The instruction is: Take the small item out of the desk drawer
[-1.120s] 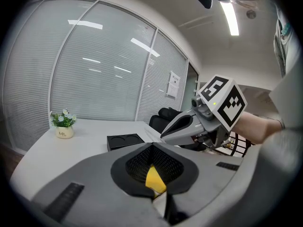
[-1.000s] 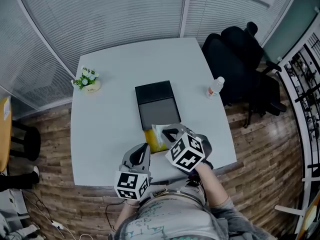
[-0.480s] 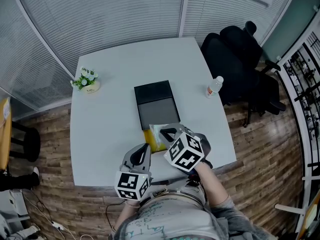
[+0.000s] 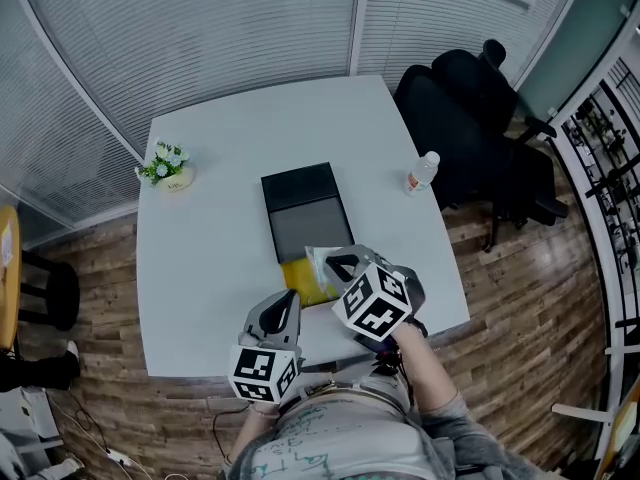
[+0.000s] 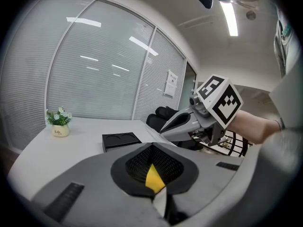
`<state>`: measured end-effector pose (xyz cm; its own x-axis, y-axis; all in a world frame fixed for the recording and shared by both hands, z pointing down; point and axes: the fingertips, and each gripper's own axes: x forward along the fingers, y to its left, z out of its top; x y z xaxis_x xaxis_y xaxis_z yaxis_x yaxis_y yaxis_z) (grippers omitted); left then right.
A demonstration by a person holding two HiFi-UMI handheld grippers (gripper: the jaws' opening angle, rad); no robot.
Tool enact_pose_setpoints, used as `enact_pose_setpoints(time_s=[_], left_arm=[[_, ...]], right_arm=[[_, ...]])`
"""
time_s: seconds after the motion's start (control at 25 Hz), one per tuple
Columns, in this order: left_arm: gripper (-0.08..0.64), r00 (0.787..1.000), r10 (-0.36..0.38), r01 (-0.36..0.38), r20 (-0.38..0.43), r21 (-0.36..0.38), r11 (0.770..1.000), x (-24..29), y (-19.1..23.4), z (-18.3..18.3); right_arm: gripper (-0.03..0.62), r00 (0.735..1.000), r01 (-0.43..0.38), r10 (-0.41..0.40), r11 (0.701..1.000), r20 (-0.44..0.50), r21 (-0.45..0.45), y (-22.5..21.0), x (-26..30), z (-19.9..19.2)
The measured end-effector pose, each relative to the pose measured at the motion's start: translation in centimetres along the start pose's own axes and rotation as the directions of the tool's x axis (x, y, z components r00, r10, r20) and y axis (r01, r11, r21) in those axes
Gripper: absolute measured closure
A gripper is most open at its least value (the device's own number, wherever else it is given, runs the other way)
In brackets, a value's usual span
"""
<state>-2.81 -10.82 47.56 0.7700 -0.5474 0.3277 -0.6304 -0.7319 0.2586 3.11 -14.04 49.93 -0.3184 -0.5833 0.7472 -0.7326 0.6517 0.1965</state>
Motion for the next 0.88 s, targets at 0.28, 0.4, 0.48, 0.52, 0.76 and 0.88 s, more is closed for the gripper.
enact_pose_setpoints(time_s=[0.28,0.4,0.48,0.52,0.76,0.88], left_arm=[[0.562,0.999,-0.026,0.026,-0.019,0.009,1.0,1.2,-1.3,-0.3],[0.561,0.999,-0.034,0.034,-0.026,0.014,0.999,1.7,-1.8,-0.4],[0.561,0.999,-0.037,0.038,-0.03,0.017,0.999,1.9,-2.1,-0.4],[0.562,0.999,-0.038,0.039,-0.033,0.018,0.999,2.1,-2.2,-0.4],[0.561,0.998,-0.048,0.048,-0.038,0.024,0.999,2.8,-3.3,-0.4],[0.562,0.998,-0.057,0.058,-0.038,0.028,0.998,3.2,-4.1,-0.4]], right_arm=[[0.588,0.997,0.066,-0.064,0.997,-0.053,0.046,-3.2,-1.3,-3.9],[0.588,0.993,0.091,-0.086,0.993,-0.076,0.071,-4.5,-2.0,-5.7],[0.588,0.99,0.109,-0.101,0.99,-0.094,0.088,-5.3,-2.5,-7.0],[0.588,0.989,0.118,-0.108,0.988,-0.102,0.096,-5.7,-2.7,-7.6],[0.588,0.983,0.145,-0.127,0.979,-0.131,0.141,-7.3,-3.9,-10.4],[0.588,0.982,0.147,-0.126,0.977,-0.137,0.152,-7.5,-4.0,-11.2]])
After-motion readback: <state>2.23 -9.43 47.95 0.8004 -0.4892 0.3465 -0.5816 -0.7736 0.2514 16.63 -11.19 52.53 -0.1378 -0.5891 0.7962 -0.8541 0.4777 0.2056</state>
